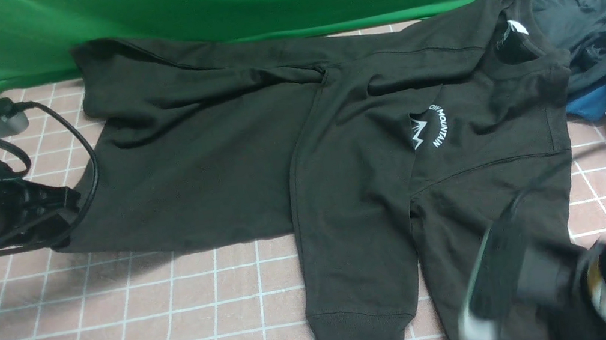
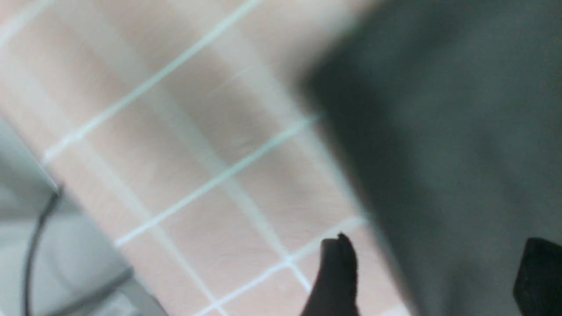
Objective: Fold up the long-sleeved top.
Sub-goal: Spread the long sleeves with your arms and place them on the tabletop
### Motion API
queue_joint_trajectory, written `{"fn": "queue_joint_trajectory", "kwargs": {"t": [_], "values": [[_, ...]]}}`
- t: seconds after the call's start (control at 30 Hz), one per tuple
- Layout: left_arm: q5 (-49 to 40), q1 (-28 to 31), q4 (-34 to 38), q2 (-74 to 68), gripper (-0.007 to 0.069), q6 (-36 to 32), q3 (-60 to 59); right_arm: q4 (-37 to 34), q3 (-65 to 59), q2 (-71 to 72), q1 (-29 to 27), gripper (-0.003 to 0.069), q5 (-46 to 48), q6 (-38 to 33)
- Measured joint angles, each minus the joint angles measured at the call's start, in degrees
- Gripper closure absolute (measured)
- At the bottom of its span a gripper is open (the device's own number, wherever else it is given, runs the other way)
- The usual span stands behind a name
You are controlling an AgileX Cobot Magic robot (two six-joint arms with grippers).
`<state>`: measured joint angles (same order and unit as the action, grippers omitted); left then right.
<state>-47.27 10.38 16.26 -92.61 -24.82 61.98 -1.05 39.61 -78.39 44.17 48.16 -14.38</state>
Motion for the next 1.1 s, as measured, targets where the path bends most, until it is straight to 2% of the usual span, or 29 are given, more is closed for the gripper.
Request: {"fn": "queue_joint_trajectory", "kwargs": {"t": [0.1, 0.2, 0.4, 0.63, 0.77, 0.87, 0.93, 1.1], "values": [[0.1, 0.0, -0.41, 0.1, 0.0584, 0.27, 0.0, 1.91, -3.89, 0.02, 2.69, 0.0106, -8.25, -1.72], [0.3, 0.0, -0.52, 0.1, 0.0584, 0.32, 0.0, 4.48, -5.76, -0.04, 2.85, 0.0104, -13.91, -1.94], [1.18, 0.0, -0.52, 0.14, 0.0584, 0.71, 0.0, 6.5, -6.22, -4.27, -0.74, 0.0109, -15.83, -1.94], [1.54, 0.0, -0.52, 0.14, 0.0584, 0.71, 0.0, 6.46, -5.61, -8.01, -1.89, 0.0173, -15.83, -2.01], [1.48, 0.0, -0.52, 0.14, 0.0584, 0.71, 0.0, 5.04, -5.34, -8.11, -1.75, 0.0319, -14.47, -1.96], [0.74, 0.0, -0.52, 0.45, 0.0584, 0.71, 0.0, 5.64, -3.15, -8.3, -1.53, 0.051, -9.65, -1.96], [0.09, 0.0, -0.52, 1.12, 0.0584, 0.71, 0.0, 6.54, -1.04, -7.48, -0.78, 0.0593, -4.18, -1.16], [-1.61, 0.0, -0.47, 4.85, 0.0584, 1.07, -0.04, 6.1, 3.46, -1.11, 2.01, 0.0603, 6.26, 4.36]]}}
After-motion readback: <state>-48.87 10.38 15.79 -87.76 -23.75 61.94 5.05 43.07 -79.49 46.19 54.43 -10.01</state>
